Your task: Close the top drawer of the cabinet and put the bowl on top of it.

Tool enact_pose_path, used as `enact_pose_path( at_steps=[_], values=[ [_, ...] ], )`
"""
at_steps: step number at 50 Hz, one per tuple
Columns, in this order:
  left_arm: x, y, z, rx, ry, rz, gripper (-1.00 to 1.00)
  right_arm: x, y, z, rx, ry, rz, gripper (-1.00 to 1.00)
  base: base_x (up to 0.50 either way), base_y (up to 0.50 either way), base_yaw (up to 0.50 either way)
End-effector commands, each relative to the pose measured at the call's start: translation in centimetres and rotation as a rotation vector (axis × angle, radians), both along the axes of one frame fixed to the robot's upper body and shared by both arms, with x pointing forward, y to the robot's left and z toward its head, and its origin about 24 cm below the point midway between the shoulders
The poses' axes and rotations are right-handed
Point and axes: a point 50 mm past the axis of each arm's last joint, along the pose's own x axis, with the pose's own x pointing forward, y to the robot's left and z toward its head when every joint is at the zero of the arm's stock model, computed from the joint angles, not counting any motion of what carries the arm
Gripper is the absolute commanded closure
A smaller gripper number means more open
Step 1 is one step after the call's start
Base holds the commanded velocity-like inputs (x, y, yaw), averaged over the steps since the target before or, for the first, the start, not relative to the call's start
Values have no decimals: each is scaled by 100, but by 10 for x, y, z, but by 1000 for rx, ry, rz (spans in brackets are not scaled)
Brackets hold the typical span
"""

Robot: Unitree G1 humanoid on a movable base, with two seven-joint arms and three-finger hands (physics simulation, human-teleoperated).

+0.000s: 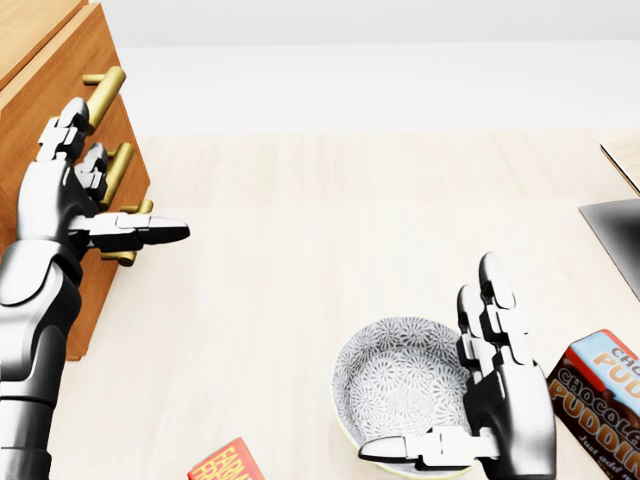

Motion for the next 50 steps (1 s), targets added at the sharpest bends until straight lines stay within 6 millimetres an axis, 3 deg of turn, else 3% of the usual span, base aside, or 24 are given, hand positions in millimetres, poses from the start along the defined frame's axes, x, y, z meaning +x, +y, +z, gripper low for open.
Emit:
enact_pose_path(
  at_steps=[1,50],
  values=[
    [0,13,-10,-26,49,42,-100,1,1,-2,-4,8,2,-100,0,0,0],
    [0,37,-8,-45,62,109,-100,1,5,-7,-13,33,12,-100,0,0,0]
  ],
)
